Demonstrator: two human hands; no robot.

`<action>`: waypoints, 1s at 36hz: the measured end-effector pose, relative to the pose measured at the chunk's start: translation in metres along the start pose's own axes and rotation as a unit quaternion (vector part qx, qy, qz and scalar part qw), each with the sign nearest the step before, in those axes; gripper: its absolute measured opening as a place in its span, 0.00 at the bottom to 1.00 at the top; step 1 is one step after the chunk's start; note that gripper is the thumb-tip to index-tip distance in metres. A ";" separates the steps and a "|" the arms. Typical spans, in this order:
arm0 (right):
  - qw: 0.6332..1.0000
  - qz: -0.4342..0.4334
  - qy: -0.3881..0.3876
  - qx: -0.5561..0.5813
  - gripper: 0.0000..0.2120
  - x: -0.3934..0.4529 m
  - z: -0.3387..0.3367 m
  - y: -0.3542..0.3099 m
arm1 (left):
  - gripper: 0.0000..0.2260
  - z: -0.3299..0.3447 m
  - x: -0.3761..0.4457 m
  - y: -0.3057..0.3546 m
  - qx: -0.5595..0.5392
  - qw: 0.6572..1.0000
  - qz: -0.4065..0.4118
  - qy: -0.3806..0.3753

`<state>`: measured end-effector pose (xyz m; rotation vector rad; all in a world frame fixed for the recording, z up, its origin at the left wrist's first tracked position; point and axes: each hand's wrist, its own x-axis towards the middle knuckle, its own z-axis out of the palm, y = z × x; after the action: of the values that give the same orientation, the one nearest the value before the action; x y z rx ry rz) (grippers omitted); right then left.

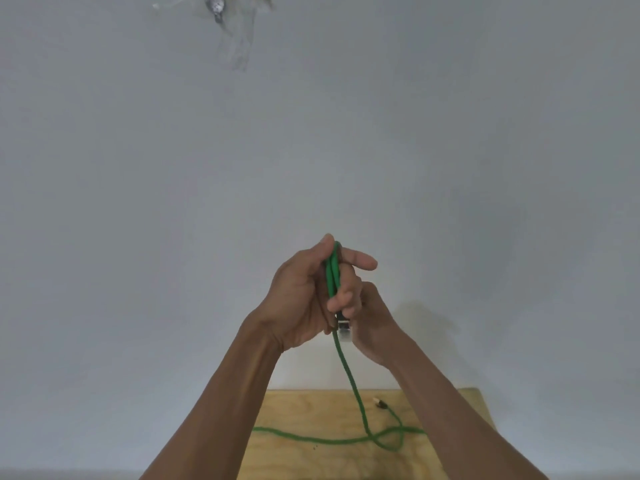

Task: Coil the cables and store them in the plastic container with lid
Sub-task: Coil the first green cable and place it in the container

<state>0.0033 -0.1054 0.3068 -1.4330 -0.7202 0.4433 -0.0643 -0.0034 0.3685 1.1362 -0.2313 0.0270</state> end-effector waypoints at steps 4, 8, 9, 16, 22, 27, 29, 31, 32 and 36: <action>0.997 -0.032 0.032 0.065 0.23 -0.005 0.000 -0.001 | 0.23 0.002 0.004 0.006 0.072 0.996 0.033 0.040; 0.996 -0.032 0.082 0.009 0.18 -0.014 0.009 -0.001 | 0.19 -0.007 0.011 0.016 0.138 0.983 0.087 0.087; 0.996 -0.026 0.088 0.003 0.16 -0.016 0.013 0.000 | 0.19 -0.011 0.014 0.018 0.181 0.974 0.096 0.100; 0.990 -0.016 0.133 -0.036 0.07 -0.024 0.023 0.004 | 0.15 -0.031 0.013 0.020 0.411 0.893 0.090 0.157; 0.964 -0.101 0.089 -0.230 0.11 -0.020 0.006 -0.020 | 0.17 -0.043 0.004 0.009 0.498 0.851 0.072 0.153; 0.938 -0.228 0.053 -0.254 0.06 -0.006 -0.017 -0.050 | 0.31 -0.035 -0.009 0.009 0.456 0.885 -0.007 0.095; 0.931 -0.271 0.044 -0.241 0.07 -0.001 -0.022 -0.065 | 0.38 -0.028 -0.013 0.010 0.409 0.909 -0.050 0.069; 0.935 -0.282 0.025 -0.213 0.10 0.007 -0.026 -0.075 | 0.38 -0.022 -0.015 0.010 0.332 0.938 -0.078 0.061; 0.942 -0.274 0.013 -0.194 0.10 0.012 -0.028 -0.077 | 0.37 -0.019 -0.015 0.011 0.295 0.950 -0.086 0.062; 0.967 -0.234 -0.006 -0.105 0.11 0.027 -0.032 -0.074 | 0.33 -0.013 -0.015 0.016 0.181 0.978 -0.095 0.044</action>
<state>0.0341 -0.1189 0.3850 -1.3988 -1.1073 0.0079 -0.0786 0.0161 0.3745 1.5132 -0.0367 -0.0523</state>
